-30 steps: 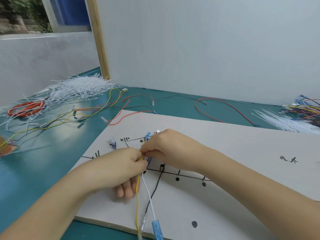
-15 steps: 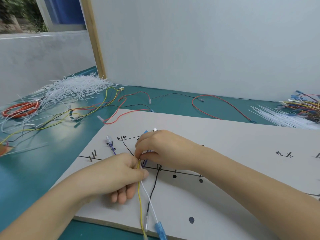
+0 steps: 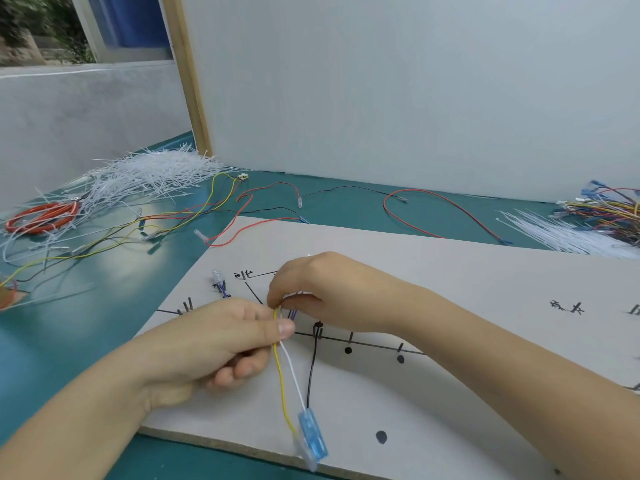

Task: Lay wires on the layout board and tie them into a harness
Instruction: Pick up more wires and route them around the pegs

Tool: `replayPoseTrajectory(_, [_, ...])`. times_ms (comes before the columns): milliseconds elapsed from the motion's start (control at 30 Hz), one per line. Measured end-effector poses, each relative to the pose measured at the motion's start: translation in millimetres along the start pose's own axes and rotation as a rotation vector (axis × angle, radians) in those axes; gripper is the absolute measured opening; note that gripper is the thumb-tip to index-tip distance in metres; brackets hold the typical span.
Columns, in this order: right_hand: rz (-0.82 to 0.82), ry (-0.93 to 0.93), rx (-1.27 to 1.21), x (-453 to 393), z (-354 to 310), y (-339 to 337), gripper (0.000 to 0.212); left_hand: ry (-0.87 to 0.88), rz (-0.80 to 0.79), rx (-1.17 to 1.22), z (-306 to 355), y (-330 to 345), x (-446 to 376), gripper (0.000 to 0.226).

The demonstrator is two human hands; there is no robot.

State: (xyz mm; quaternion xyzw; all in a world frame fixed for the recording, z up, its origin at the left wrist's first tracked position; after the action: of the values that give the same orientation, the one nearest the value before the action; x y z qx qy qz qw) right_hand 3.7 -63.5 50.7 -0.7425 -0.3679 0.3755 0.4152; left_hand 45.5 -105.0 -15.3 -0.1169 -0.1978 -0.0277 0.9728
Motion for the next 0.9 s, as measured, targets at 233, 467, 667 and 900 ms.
replayPoseTrajectory(233, [-0.077,0.024,0.052,0,4,11,0.022,-0.066,-0.055,0.091,-13,10,2,0.036])
replayPoseTrajectory(467, [-0.127,0.06,0.089,-2,9,18,0.025,-0.099,-0.051,0.031,-20,11,3,0.041])
replayPoseTrajectory(667, [-0.121,0.043,0.119,-3,7,18,0.026,-0.081,-0.047,-0.093,-22,12,2,0.023])
replayPoseTrajectory(900, [-0.125,-0.009,0.191,-7,1,17,0.031,-0.077,-0.037,-0.099,-23,12,2,0.023])
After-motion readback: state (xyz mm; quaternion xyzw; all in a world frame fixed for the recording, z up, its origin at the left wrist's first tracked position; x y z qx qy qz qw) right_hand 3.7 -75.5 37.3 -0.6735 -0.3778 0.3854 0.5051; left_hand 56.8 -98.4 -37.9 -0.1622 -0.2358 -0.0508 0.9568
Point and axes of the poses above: each hand's wrist, its own x-axis away from the middle knuckle, its own y-axis out of the palm, z = x × y, the point moved 10 cm from there along -x, towards the middle knuckle, and after that the axes turned 10 degrees about z, right-handed, at the moved point
